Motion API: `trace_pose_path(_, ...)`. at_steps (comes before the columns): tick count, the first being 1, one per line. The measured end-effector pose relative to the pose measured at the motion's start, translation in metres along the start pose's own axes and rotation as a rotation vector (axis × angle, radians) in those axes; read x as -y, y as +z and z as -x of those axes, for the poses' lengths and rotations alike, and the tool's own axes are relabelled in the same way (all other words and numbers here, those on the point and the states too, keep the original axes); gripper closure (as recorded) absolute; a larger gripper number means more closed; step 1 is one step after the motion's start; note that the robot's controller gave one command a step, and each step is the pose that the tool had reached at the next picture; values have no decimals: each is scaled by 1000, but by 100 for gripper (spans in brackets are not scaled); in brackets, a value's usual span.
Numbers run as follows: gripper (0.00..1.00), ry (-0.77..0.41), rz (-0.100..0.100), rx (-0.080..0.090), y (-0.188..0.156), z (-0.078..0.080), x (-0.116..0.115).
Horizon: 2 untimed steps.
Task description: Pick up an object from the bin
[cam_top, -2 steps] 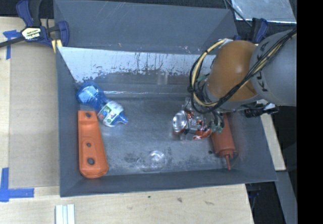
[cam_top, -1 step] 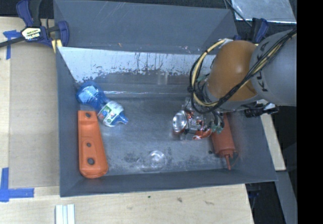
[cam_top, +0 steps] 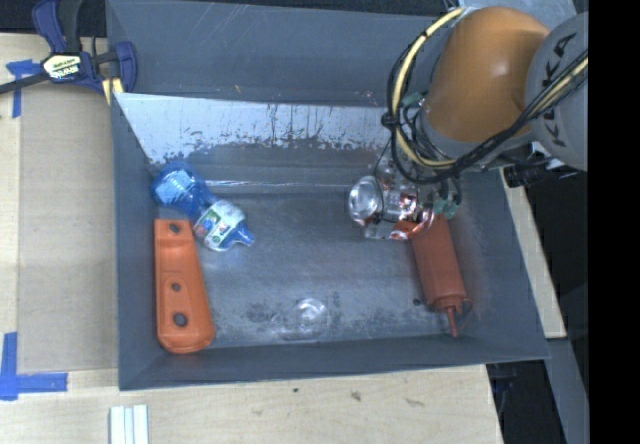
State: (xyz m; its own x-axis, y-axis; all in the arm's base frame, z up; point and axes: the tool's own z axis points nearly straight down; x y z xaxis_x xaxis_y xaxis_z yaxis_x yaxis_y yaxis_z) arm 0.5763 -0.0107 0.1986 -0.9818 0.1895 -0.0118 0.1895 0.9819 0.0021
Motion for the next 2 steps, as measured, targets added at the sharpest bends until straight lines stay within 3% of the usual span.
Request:
trace_pose_path(1, 100, 0, 0, 0, 0, 0, 0)
trace_pose_path(2, 100, -17, 3, 13, -99, 9, -7)
